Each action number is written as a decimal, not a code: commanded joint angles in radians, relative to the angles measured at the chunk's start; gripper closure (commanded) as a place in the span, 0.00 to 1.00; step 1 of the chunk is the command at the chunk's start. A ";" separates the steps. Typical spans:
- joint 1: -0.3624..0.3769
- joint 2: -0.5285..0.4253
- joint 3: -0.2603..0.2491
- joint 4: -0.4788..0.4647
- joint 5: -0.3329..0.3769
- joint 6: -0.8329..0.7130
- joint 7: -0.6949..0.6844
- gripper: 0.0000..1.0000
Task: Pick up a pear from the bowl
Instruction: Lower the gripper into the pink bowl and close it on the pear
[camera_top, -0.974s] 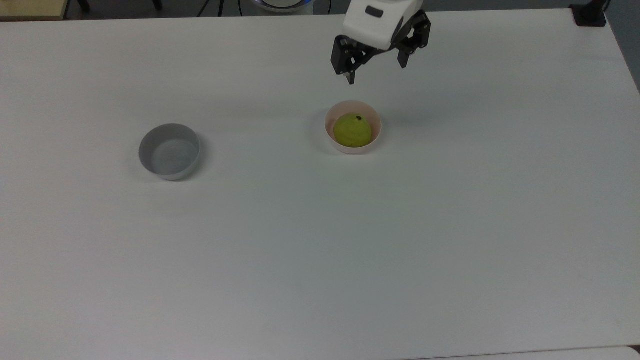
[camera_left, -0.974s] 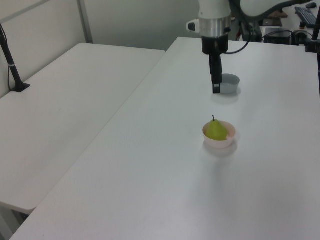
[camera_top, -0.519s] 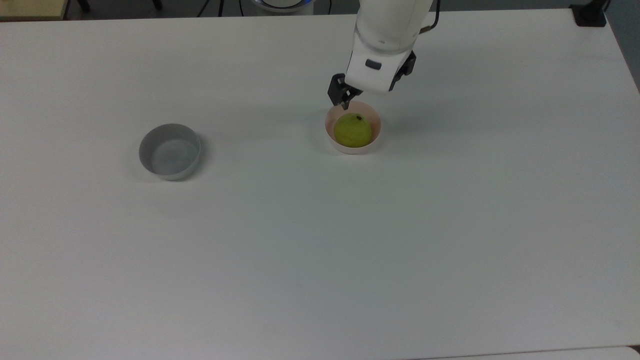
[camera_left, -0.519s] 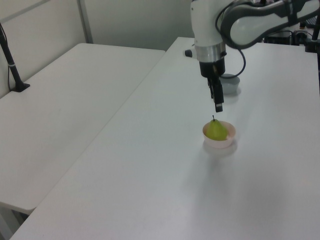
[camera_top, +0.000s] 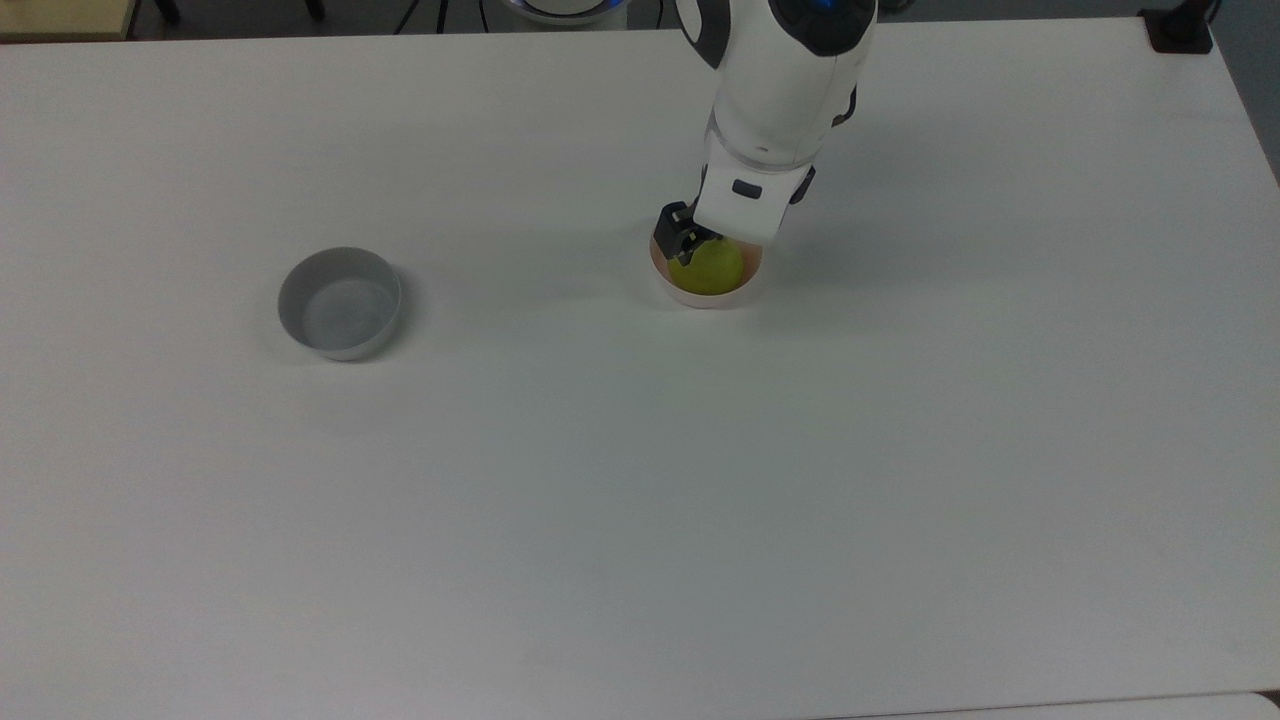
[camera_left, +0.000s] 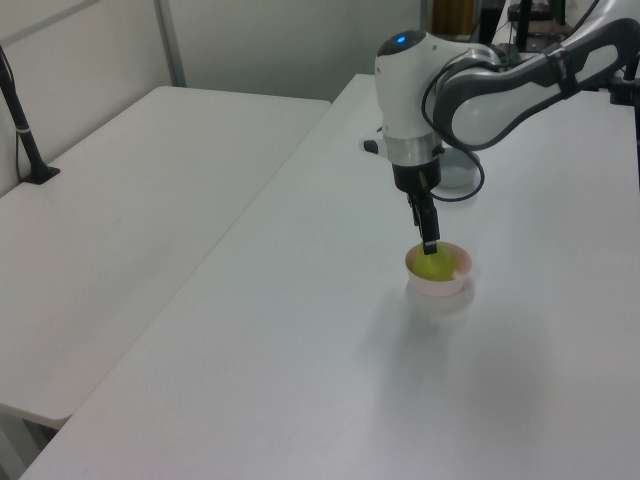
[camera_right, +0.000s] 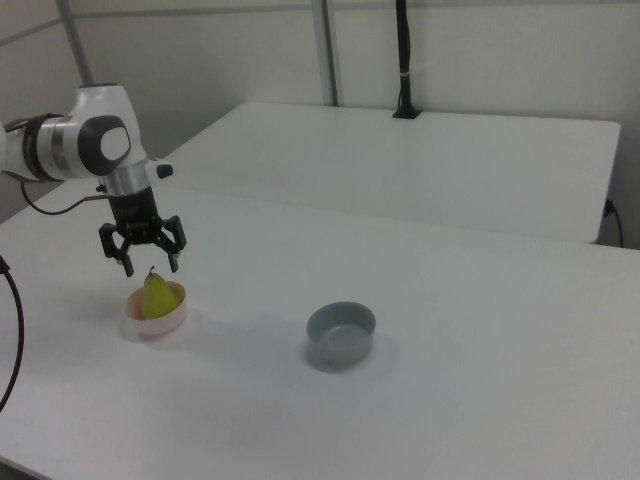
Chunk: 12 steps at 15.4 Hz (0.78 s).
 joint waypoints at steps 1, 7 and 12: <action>0.023 -0.008 -0.001 -0.065 -0.029 0.033 -0.047 0.09; 0.020 -0.002 0.001 -0.106 -0.048 0.054 -0.076 0.12; 0.017 0.021 0.008 -0.115 -0.063 0.085 -0.076 0.23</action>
